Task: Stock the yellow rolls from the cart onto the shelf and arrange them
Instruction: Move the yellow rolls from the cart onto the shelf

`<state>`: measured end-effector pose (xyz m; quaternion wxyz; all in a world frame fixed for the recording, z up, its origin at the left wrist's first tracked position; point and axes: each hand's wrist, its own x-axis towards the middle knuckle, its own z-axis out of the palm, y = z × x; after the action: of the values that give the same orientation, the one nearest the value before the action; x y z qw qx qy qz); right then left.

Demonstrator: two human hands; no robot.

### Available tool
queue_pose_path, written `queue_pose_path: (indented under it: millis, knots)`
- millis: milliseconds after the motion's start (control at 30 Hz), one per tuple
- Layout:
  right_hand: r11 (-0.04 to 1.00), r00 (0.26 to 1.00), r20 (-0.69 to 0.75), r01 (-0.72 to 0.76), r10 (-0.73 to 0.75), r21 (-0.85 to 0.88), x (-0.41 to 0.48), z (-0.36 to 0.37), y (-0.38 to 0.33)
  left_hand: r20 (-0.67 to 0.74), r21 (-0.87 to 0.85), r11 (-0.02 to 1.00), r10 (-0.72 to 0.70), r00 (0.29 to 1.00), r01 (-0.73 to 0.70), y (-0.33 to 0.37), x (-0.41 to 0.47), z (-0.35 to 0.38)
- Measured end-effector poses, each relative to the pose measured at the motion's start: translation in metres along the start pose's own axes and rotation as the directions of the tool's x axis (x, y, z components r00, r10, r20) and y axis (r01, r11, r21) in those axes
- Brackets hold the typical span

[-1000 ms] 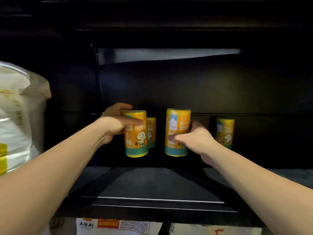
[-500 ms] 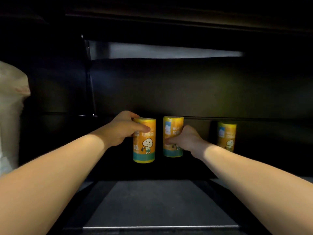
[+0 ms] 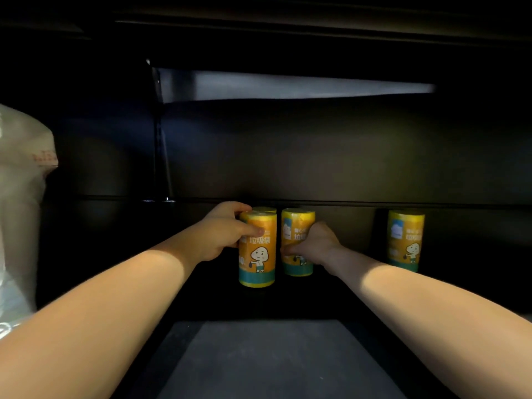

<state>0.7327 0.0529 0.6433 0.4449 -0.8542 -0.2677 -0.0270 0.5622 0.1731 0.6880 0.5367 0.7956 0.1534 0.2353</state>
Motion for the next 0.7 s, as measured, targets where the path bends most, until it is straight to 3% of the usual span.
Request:
queue_pose_path:
  millis: [233,400,567,700]
  knots:
    - [1.0,0.999,-0.024,-0.026,0.025,-0.012,0.004,0.005,-0.003,0.031,-0.004,1.0,0.013,0.999,-0.013,-0.007,0.006,-0.002]
    - [0.999,0.999,0.052,-0.007,0.009,-0.031,0.008,0.003,-0.001,0.026,-0.017,1.0,0.007,1.0,-0.006,-0.012,0.011,-0.003]
    - [0.999,0.988,0.155,-0.001,0.009,-0.049,0.012,-0.003,0.009,0.067,0.09,0.995,-0.044,0.997,0.038,-0.009,0.009,-0.005]
    - [0.999,0.991,0.135,-0.003,0.01,-0.054,0.002,-0.006,0.007,0.086,0.132,0.991,-0.046,0.995,0.034,-0.012,0.004,0.0]
